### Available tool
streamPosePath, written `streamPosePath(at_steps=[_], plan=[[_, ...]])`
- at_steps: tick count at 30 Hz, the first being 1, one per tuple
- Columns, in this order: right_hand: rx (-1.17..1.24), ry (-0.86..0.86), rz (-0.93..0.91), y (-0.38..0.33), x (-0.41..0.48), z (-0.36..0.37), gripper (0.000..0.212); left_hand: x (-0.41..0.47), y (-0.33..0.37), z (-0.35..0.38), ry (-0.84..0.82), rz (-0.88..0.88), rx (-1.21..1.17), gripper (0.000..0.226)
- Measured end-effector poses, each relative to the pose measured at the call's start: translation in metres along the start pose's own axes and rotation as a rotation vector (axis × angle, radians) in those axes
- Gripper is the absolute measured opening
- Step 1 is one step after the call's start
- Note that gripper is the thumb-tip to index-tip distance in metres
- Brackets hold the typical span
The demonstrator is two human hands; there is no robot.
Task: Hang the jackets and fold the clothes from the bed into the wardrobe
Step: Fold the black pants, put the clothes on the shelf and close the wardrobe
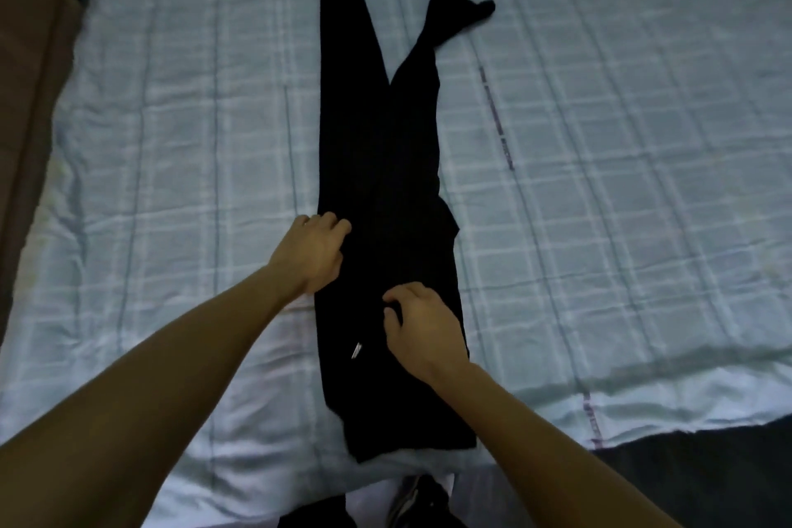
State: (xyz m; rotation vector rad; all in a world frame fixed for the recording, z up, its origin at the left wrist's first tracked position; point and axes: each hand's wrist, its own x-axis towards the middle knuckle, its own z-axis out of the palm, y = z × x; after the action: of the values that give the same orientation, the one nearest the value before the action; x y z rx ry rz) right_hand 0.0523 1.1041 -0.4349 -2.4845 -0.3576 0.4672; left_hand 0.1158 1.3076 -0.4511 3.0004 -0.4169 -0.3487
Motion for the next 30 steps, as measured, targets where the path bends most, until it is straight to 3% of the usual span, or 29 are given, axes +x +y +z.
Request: streamPosePath(at_steps=[9, 18, 27, 30], plan=[[-0.038, 0.096, 0.093, 0.021, 0.119, -0.033, 0.027, 0.128, -0.017, -0.016, 0.162, -0.209, -0.332, 0.039], [0.032, 0.226, 0.23, 0.026, 0.265, -0.08, 0.03, 0.245, -0.054, -0.039, 0.153, -0.399, -0.584, 0.051], [0.141, 0.349, 0.414, 0.034, 0.427, -0.12, 0.052, 0.339, -0.067, -0.036, 0.152, -0.343, -0.737, 0.061], [0.229, 0.385, 0.472, 0.04, 0.475, -0.122, 0.064, 0.37, -0.068, -0.036, 0.133, -0.325, -0.75, 0.055]])
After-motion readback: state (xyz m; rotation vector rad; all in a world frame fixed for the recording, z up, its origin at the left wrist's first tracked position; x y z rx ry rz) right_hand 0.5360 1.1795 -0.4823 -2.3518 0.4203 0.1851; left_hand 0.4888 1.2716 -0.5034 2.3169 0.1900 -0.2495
